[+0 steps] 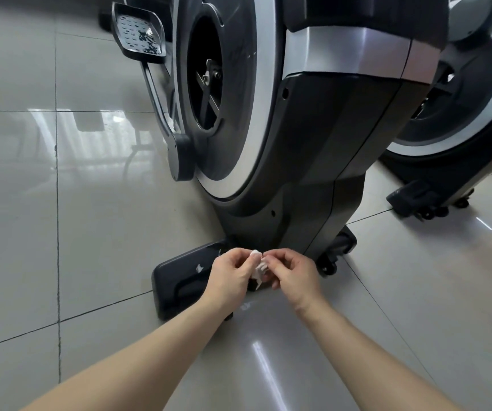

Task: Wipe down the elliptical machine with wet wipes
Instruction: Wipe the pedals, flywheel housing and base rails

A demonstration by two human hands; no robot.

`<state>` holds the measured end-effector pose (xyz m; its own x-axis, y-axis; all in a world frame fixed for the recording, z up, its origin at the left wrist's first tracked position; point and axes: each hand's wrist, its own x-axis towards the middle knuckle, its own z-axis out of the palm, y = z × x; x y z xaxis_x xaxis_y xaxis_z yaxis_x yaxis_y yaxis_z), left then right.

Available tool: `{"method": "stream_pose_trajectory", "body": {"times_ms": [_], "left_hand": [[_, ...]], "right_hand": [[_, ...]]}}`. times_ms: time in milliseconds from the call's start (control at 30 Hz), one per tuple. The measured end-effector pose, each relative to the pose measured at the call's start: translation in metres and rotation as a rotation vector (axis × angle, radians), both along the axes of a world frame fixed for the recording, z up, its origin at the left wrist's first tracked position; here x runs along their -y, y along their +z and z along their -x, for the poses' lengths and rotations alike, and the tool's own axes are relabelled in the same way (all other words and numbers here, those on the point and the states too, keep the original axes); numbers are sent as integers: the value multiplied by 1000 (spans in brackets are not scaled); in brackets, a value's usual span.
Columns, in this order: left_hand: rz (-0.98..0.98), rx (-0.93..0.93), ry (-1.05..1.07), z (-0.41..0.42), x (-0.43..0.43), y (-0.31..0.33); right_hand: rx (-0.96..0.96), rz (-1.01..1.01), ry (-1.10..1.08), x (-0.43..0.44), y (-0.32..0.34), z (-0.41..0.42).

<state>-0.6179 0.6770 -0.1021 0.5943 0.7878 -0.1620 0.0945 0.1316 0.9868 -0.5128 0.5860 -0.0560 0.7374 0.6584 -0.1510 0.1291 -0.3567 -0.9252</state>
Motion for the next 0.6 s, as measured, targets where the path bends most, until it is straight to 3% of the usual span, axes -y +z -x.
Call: {"method": "stream_pose_trajectory", "body": {"times_ms": [133, 200, 433, 533, 600], "left_hand": [[-34, 95, 197, -11, 3, 19], [-64, 135, 196, -21, 5, 24], [-53, 321, 278, -49, 3, 39], [-237, 227, 367, -51, 10, 37], [-351, 144, 285, -49, 30, 36]], "right_hand": [[115, -132, -229, -1, 12, -10], [143, -199, -295, -4, 20, -19], [244, -290, -310, -17, 46, -31], [264, -309, -324, -22, 46, -31], [274, -319, -331, -22, 45, -32]]}}
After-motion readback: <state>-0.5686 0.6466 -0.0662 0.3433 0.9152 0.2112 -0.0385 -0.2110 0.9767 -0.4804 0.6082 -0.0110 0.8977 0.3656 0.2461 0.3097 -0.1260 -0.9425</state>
